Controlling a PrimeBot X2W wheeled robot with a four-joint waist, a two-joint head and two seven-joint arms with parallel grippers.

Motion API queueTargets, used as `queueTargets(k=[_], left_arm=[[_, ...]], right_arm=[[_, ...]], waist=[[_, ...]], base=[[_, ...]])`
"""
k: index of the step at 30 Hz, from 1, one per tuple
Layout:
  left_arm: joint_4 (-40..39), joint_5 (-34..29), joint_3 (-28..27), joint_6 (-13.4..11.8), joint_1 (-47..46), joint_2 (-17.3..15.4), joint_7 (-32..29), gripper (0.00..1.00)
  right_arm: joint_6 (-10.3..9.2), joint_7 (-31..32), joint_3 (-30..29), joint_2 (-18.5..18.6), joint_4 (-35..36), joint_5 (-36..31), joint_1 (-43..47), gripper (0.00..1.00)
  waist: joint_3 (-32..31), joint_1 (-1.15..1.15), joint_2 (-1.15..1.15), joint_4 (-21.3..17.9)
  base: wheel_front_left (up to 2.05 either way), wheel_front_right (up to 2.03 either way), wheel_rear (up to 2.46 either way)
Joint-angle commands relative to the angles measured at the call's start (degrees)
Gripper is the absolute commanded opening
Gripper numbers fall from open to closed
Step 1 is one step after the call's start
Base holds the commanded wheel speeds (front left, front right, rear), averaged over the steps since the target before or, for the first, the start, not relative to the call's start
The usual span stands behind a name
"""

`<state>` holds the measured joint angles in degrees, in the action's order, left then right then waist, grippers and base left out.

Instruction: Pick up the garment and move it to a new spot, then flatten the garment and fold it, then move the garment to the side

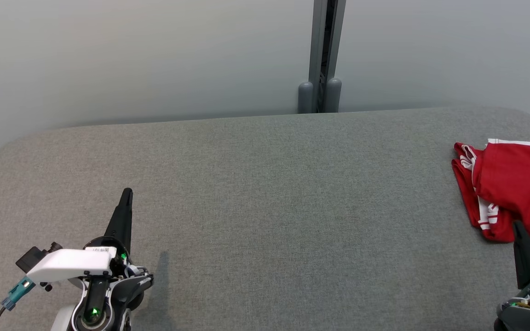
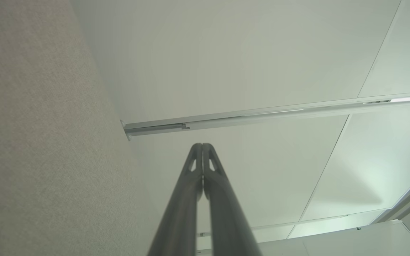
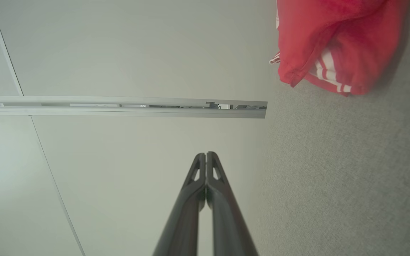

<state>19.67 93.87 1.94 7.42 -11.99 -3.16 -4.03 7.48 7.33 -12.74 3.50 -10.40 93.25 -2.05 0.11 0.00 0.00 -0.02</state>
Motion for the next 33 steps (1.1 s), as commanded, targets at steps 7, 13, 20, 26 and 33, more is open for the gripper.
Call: queueTargets(k=[7, 13, 20, 26, 33], left_arm=[[0.1, 0.0, -0.4, 0.2, -0.5, -0.2, -0.2, 0.00], [0.1, -0.1, -0.4, 0.2, -0.5, -0.2, -0.3, 0.00], [0.1, -0.2, -0.5, 0.2, -0.5, -0.1, -0.4, 0.00], [0.1, -0.3, -0.5, 0.2, -0.5, -0.1, -0.4, 0.00], [0.1, -0.3, -0.6, 0.2, -0.5, -0.1, -0.4, 0.00]], right_arm=[[0.02, 0.3, -0.3, 0.2, -0.2, 0.0, -0.6, 0.00], [0.02, 0.2, -0.3, 0.2, -0.2, 0.0, -0.6, 0.00], [0.02, 0.3, -0.4, 0.1, -0.2, -0.1, -0.6, 0.00], [0.02, 0.3, -0.4, 0.1, -0.2, -0.1, -0.6, 0.00], [0.02, 0.3, -0.4, 0.1, -0.2, -0.2, -0.7, 0.00]], waist=[[0.0, 0.00, 0.00, 0.0], [0.0, 0.00, 0.00, 0.0], [0.0, 0.00, 0.00, 0.0], [0.0, 0.00, 0.00, 0.0], [0.0, 0.00, 0.00, 0.0]], base=[[0.00, 0.00, 0.00], [0.00, 0.00, 0.00], [0.00, 0.00, 0.00], [0.00, 0.00, 0.00], [0.00, 0.00, 0.00]])
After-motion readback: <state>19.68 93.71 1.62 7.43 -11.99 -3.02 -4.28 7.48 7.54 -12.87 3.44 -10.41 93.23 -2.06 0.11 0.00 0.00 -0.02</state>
